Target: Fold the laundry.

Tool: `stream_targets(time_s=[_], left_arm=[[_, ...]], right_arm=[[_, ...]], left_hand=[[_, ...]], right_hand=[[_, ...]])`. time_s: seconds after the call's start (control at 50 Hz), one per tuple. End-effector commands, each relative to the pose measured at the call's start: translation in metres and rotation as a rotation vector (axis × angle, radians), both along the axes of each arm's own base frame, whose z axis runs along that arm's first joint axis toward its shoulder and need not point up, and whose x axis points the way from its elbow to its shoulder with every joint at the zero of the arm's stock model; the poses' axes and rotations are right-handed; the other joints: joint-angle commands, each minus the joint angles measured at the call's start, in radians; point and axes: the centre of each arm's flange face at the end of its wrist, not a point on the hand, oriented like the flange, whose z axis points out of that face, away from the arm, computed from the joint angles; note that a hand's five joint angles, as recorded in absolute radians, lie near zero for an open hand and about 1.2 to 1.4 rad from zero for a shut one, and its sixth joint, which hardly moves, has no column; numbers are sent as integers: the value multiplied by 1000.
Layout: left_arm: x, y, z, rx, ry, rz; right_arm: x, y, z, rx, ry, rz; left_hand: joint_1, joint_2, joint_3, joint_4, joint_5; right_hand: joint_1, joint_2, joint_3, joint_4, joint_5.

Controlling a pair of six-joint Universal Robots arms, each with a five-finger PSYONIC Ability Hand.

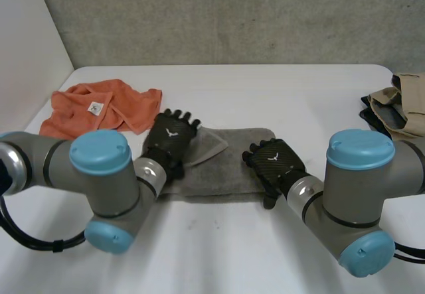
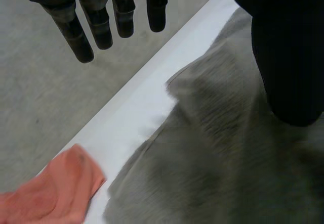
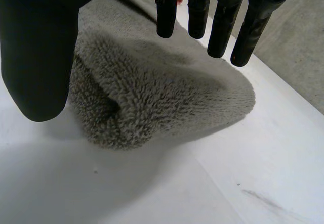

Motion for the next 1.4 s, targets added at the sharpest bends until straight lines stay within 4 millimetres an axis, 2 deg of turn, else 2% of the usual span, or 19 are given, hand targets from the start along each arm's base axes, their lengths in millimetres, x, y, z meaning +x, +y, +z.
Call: stream_targets(time_s=[0.02, 0.16, 0.32, 0.38, 0.56, 0.64, 0.68, 0.76, 0.84, 0.94, 1.0, 1.06, 1.14, 1.16, 1.2, 1.26, 1.34, 1.38, 1.4], left_arm=[[41, -69, 12, -84, 13, 295], [54, -73, 7, -66, -6, 365], [36, -38, -8, -10, -38, 288], [36, -32, 2, -22, -28, 281], [36, -15, 17, -33, -19, 261], [35, -8, 23, -41, -13, 250], [36, -6, 26, -44, -11, 249], [38, -1, 30, -47, -9, 249], [40, 3, 40, -61, 4, 246], [43, 10, 51, -77, 22, 236], [44, 14, 56, -84, 28, 226], [44, 16, 59, -88, 34, 218], [44, 17, 65, -99, 46, 216], [43, 18, 67, -102, 50, 213], [42, 19, 68, -106, 53, 208], [40, 20, 69, -111, 57, 204], [39, 21, 69, -110, 58, 199], [36, 24, 70, -111, 62, 192], [32, 26, 71, -113, 72, 180]], right_arm=[[1, 0, -2, -31, 29, 10], [1, -3, -6, -71, 49, -10], [-2, -6, -9, -116, 106, -31], [-3, -6, -10, -110, 106, -28], [-5, -6, -6, -96, 88, -40], [-5, -5, -7, -78, 73, -43], [-7, -3, -10, -70, 81, -39], [-20, -5, -9, -61, 99, -70], [-43, -4, 8, -72, 148, -107], [-77, -15, 16, -136, 320, -135], [-83, -24, 20, -197, 400, -130], [-76, -27, 32, -289, 457, -81], [-33, -8, 56, -423, 412, 52], [-14, 4, 63, -466, 371, 121], [3, 19, 67, -493, 330, 199], [31, 53, 52, -485, 277, 387], [52, 91, 20, -424, 250, 585], [54, 99, 13, -399, 249, 620], [53, 102, 11, -391, 243, 629]], left_hand=[[6, -4, -10, -4, -23], [-6, -16, -22, -16, -35], [-14, -25, -31, -25, -44], [-17, -28, -34, -28, -47], [-18, -29, -35, -29, -48], [-18, -29, -35, -29, -48], [-18, -29, -35, -29, -48], [-18, -29, -35, -29, -48], [-18, -29, -35, -29, -48], [-18, -29, -35, -29, -48], [-18, -29, -35, -29, -48], [-18, -29, -35, -29, -48], [-18, -29, -35, -29, -48], [-18, -29, -35, -29, -48], [-18, -29, -35, -29, -48], [-18, -29, -35, -29, -48], [-18, -29, -35, -29, -48], [-18, -29, -35, -29, -48], [-18, -29, -35, -29, -48]], right_hand=[[195, 174, 143, 145, 143], [374, 353, 322, 324, 322], [682, 661, 630, 632, 630], [782, 761, 731, 732, 730], [730, 708, 678, 679, 677], [1118, 1096, 1066, 1067, 1066], [1119, 1098, 1067, 1068, 1067], [1119, 1098, 1067, 1068, 1067], [1119, 1098, 1067, 1068, 1067], [1119, 1098, 1067, 1068, 1067], [1119, 1098, 1067, 1068, 1067], [1119, 1098, 1067, 1068, 1067], [1119, 1098, 1067, 1068, 1067], [1119, 1098, 1067, 1068, 1067], [1119, 1098, 1067, 1068, 1067], [1119, 1098, 1067, 1068, 1067], [1119, 1098, 1067, 1068, 1067], [942, 921, 891, 892, 890], [720, 699, 668, 670, 668]])
